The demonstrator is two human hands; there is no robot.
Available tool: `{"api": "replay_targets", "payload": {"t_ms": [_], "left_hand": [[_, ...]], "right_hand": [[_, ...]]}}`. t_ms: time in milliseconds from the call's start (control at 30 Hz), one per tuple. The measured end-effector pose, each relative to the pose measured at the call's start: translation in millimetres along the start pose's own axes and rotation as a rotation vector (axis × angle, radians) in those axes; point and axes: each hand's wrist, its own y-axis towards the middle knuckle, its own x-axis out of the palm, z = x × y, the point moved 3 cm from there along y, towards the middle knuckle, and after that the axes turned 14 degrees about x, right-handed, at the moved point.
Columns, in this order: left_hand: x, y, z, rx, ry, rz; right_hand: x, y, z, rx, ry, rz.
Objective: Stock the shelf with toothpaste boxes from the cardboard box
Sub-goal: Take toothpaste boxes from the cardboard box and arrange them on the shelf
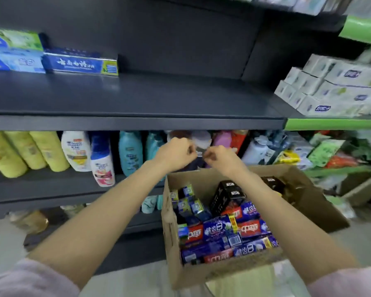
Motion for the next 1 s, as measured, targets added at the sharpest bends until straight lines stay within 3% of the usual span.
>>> {"api": "replay_targets", "payload": {"t_ms": [167, 333, 433, 667, 833, 1000], "left_hand": [[71.1, -2.3, -19.9, -0.092, 0.016, -0.207], [121.3, -20.8, -39.9, -0.017, 0.416, -0.473], [136.3, -26.3, -43.6, 0.019, 0.536, -0.534], [145.0, -26.0, -43.7, -0.024, 0.626, -0.598], [159.8, -17.0, -36.6, -0.097, 0.721, -0.667], [158.8, -11.5, -36.6, -0.115, 0.630, -0.583]], "right_hand": [[57.7, 10.5, 50.0, 0.053, 0.016, -0.128], [123.8, 11.9, 67.1, 0.038, -0.027, -0.367], [150.1, 9.3, 72.4, 0.022, -0.078, -0.499], [164.7, 9.9, 80.7, -0.058, -0.076, -0.401], [146.7, 10.0, 99.8, 0.092, 0.185, -0.389], [123.1, 9.7, 111.1, 0.065, 0.429, -0.380]]}}
